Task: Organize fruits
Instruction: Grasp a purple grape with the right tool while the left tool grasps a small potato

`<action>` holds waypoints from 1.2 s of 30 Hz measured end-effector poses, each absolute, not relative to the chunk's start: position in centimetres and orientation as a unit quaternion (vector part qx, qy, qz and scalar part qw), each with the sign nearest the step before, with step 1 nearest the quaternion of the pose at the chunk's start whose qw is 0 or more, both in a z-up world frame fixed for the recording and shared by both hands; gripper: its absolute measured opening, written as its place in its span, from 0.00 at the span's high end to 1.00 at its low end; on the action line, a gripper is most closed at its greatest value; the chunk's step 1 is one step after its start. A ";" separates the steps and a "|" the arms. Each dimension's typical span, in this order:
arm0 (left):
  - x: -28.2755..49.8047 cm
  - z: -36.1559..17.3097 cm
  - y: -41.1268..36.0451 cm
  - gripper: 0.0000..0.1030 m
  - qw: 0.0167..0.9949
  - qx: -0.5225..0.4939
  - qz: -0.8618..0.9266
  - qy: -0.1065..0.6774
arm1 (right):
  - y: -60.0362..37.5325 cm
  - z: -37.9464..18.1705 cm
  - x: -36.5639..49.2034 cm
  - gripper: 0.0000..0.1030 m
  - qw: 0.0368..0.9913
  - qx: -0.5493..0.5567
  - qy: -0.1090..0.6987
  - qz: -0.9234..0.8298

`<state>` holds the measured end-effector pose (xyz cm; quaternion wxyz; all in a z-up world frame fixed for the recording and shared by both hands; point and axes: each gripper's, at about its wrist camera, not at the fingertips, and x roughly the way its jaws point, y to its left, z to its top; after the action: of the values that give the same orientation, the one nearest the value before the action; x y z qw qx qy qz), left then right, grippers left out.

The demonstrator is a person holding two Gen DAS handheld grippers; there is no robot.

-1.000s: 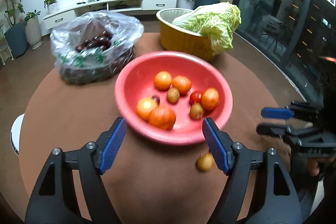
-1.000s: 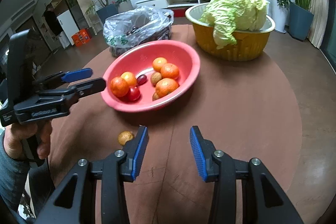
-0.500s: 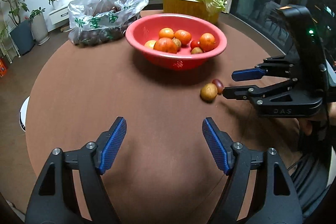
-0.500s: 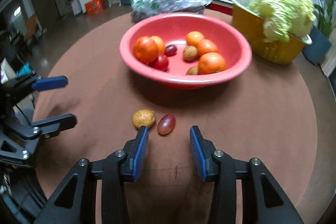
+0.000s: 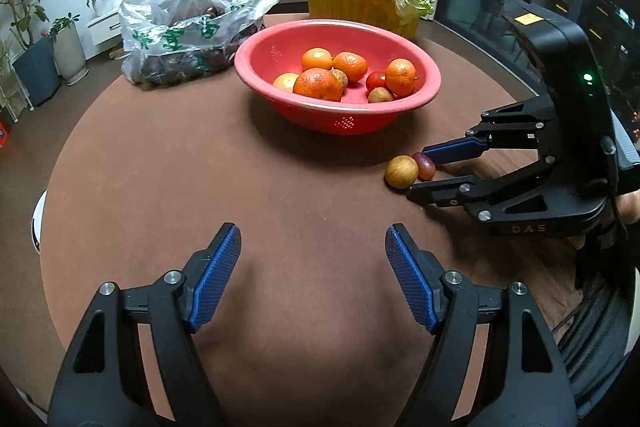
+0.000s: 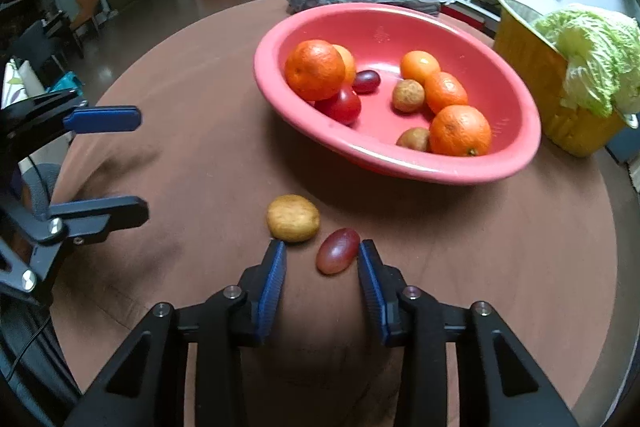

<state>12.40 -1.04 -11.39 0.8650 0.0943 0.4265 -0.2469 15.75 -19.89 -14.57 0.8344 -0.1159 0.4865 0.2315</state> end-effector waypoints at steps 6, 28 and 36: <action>13.7 -11.6 -4.1 0.29 0.852 0.136 -0.285 0.418 | -20.5 -14.5 15.4 0.63 0.828 -0.125 0.480 0.260; 16.2 -13.5 -9.6 0.30 0.826 0.209 -0.337 0.400 | -23.4 -13.2 13.9 0.78 0.835 -0.105 0.473 0.259; 16.3 -14.2 -11.4 0.73 0.810 0.220 -0.356 0.412 | -25.2 -12.6 13.4 0.78 0.845 -0.086 0.474 0.234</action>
<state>16.34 -11.42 -14.17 0.8096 0.2202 0.4117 -0.3557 13.37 -25.19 -12.57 0.8447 -0.0860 0.4736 0.2341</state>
